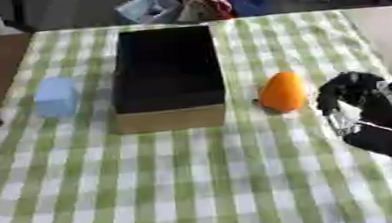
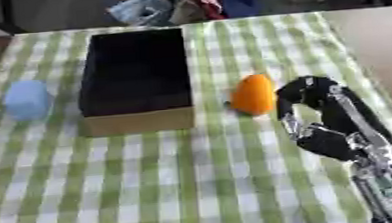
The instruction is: Pick up objects on the table and place them in the box.
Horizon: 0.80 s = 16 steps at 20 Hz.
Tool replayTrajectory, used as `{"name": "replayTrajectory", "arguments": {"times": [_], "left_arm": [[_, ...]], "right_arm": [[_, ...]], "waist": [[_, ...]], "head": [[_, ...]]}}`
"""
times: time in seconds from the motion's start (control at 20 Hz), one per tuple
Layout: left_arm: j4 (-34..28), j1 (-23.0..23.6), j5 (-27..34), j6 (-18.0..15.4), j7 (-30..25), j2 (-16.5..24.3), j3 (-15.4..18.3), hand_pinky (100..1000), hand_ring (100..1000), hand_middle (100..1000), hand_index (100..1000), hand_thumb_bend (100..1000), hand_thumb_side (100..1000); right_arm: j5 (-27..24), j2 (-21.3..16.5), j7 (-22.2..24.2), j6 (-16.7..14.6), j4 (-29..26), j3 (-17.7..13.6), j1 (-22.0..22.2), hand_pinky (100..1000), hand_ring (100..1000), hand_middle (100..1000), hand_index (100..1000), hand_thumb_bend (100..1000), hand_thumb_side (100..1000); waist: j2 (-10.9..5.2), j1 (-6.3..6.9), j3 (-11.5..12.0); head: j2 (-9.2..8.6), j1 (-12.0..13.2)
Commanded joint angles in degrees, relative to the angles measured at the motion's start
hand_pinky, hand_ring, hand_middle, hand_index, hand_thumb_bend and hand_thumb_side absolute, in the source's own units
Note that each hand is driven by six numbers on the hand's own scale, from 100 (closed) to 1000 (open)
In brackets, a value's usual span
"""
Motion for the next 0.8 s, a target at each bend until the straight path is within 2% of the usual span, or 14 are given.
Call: {"name": "replayTrajectory", "arguments": {"times": [0.05, 0.4, 0.8], "left_arm": [[2.6, -2.7, -1.0, -1.5, -1.3, 3.7, -0.9, 725, 623, 632, 789, 668, 117], [10.5, -10.3, -4.0, -4.8, -6.3, 3.4, -4.8, 730, 643, 655, 799, 689, 141], [23.0, -22.4, -13.0, -8.5, -11.4, -3.0, -9.3, 736, 663, 683, 811, 727, 187]], "right_arm": [[0.1, -1.3, 0.3, 0.0, -0.4, 0.0, -0.2, 671, 525, 526, 634, 100, 175], [0.0, -1.5, 0.5, 0.0, -0.3, 0.3, -0.1, 671, 524, 526, 634, 100, 176], [-0.1, -1.5, 0.9, 0.0, -0.1, 0.5, 0.1, 671, 524, 526, 634, 100, 179]], "waist": [[-0.97, 0.38, -0.1], [-1.3, 0.62, -0.9], [-1.69, 0.88, -1.4]], "head": [[-0.23, 0.3], [0.01, 0.8], [0.43, 1.0]]}}
